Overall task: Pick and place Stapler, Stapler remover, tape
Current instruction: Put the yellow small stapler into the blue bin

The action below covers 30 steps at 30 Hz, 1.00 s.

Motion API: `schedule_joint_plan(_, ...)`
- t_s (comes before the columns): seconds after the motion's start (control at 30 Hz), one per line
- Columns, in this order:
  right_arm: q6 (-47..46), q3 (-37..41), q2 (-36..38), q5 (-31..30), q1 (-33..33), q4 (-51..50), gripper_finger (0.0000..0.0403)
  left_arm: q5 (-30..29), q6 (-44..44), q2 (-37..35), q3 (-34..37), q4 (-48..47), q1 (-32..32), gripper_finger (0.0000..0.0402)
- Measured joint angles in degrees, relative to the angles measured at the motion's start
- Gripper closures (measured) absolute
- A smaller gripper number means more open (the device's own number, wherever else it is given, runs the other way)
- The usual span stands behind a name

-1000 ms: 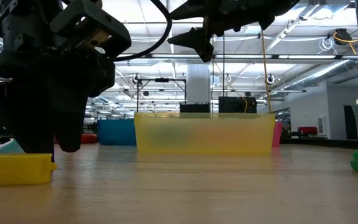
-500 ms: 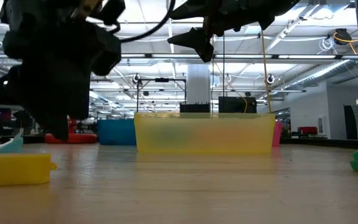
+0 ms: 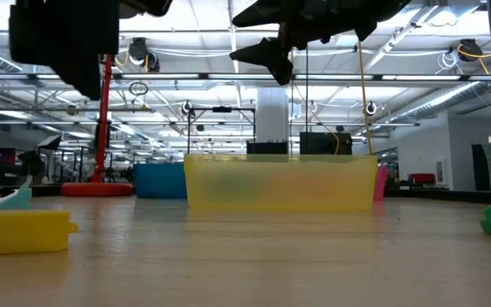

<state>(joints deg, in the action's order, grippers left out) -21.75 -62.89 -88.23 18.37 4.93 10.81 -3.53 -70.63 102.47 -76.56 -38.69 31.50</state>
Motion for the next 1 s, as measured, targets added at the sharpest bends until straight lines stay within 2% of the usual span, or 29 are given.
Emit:
schedule_joint_plan(0.23, 0.0, 0.0, 0.0, 0.0, 0.0, 0.04, 0.0167, 2.78, 6.58, 5.87, -3.79, -0.43, 0.99, 0.0222)
schedule_joint_plan(0.47, 0.0, 0.0, 0.0, 0.0, -0.02, 0.02, 0.0167, 7.33, 7.0, 10.28, -3.87, -0.63, 1.67, 0.0222)
schedule_joint_plan(0.87, -0.03, 0.0, 0.0, 0.0, -0.04, 0.02, 0.0167, 2.02, 9.99, 11.63, -3.89, -3.47, 1.91, 0.0222)
schedule_joint_plan(1.0, -0.03, 0.0, 0.0, 0.0, -0.04, 0.02, 0.0167, 1.94, 10.57, 11.63, -3.89, -3.61, 1.91, 0.0222)
